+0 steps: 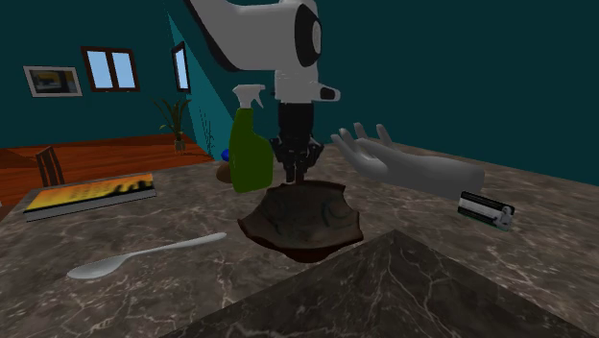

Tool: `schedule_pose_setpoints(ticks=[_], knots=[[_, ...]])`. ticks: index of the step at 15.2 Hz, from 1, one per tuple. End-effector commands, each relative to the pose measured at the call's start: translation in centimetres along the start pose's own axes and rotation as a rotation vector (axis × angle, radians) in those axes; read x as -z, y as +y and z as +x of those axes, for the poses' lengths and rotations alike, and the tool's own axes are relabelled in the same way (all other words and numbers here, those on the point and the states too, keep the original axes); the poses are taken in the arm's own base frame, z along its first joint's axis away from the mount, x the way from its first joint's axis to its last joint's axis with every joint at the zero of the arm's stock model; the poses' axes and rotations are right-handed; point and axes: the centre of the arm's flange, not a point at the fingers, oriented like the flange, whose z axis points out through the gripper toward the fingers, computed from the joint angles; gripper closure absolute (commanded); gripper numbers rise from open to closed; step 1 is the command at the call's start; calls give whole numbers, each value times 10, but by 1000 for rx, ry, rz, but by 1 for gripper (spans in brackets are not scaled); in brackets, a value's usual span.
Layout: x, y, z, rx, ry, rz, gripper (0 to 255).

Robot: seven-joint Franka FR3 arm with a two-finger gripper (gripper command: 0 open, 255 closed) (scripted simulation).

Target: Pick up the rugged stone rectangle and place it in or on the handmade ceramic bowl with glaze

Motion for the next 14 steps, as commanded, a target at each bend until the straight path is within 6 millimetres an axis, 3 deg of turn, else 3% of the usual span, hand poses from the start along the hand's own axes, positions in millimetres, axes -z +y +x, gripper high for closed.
schedule_pose_setpoints(ticks=[1, 5, 6, 7, 9, 14], knots=[[4, 2, 0, -1, -11, -4, 255], [25, 2, -1, -1, -11, -4, 255], [20, 2, -1, -1, -10, -4, 255], [20, 2, -1, -1, -10, -4, 0], [6, 68, -33, -84, 68, 311, 0], [-16, 65, -33, -90, 74, 332, 0]])
